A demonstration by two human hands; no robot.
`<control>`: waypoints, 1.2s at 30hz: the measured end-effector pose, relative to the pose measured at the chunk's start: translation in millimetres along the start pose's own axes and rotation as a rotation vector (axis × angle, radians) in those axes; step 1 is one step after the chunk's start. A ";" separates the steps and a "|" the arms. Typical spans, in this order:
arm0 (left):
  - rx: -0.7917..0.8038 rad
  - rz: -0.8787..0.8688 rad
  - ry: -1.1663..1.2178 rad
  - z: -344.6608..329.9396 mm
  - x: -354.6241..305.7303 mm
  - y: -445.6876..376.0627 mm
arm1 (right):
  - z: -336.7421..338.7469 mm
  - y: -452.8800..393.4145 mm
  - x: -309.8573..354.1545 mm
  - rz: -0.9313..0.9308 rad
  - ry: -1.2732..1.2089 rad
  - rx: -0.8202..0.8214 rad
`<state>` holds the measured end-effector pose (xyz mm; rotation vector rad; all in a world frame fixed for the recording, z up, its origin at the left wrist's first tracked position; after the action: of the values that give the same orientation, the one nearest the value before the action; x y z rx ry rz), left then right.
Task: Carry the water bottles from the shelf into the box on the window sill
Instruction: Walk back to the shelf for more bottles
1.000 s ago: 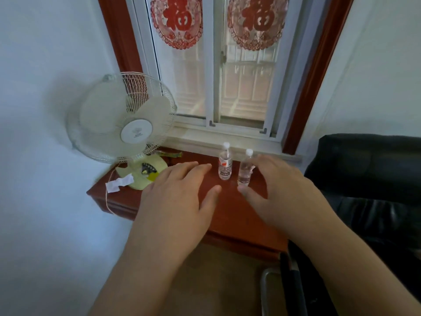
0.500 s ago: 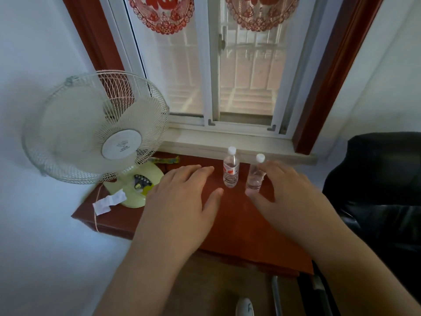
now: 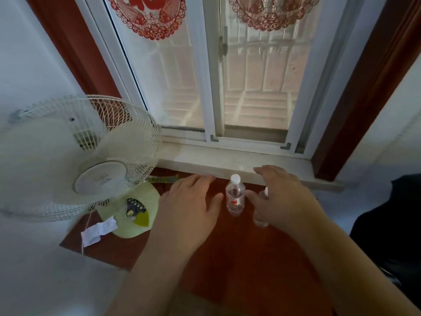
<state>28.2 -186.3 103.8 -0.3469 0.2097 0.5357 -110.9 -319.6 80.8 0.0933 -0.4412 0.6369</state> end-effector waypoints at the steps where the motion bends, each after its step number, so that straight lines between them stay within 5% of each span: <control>1: 0.019 -0.002 0.003 -12.7 1.4 -7.7 | -5.0 -6.6 -7.1 -0.021 0.002 0.015; 18: 0.349 -0.096 0.178 -188.0 9.4 -95.5 | -116.1 -60.2 -85.3 -0.253 -0.008 0.258; 36: 0.470 -0.144 0.223 -221.4 14.4 -96.7 | -124.8 -49.4 -101.1 -0.321 -0.121 0.130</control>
<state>68.6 -340.5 -78.3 0.0380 0.5117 0.2917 -107.8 -388.2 -72.7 0.3208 -0.4884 0.3442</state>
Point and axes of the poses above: each hand's wrist, its own y-axis away from the middle knuckle, its own z-axis out of the back of the hand, x = y × z, the point moved 10 cm from there along -y, towards the middle knuckle, and after that the axes turned 6 degrees about -x, right-handed, at the moved point
